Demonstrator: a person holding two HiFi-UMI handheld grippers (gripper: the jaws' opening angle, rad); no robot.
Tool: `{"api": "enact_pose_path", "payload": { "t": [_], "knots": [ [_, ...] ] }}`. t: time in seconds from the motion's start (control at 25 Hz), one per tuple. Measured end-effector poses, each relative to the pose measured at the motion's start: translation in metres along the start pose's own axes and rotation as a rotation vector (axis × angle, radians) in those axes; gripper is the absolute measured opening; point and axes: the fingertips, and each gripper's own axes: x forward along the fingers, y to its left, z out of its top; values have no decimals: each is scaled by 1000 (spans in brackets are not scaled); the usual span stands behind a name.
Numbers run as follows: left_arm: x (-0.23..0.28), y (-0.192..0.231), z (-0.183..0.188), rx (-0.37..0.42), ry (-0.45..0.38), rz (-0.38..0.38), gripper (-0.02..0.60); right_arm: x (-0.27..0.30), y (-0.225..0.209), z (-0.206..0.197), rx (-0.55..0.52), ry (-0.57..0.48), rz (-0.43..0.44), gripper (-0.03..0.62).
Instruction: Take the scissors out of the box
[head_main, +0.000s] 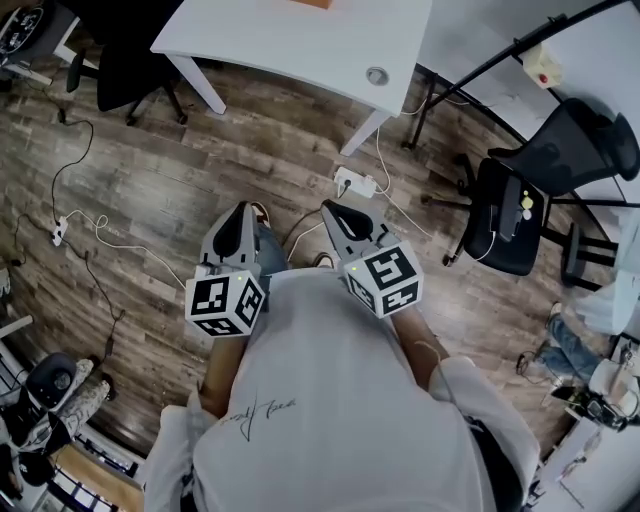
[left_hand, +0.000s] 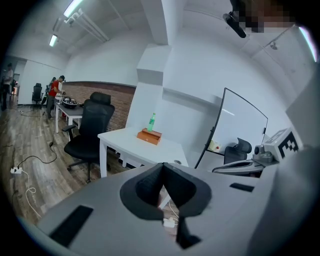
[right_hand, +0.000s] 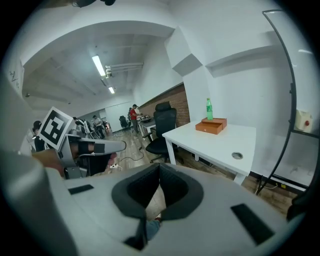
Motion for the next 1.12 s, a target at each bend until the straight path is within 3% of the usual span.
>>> {"api": "enact_pose_path", "payload": {
  "t": [0.72, 1.12],
  "knots": [
    [58, 120, 96, 47, -42, -135, 8, 125, 19, 102, -16, -107, -78, 10],
    [76, 164, 118, 50, -5, -222, 8, 164, 12, 129, -4, -128, -163, 11]
  ]
}}
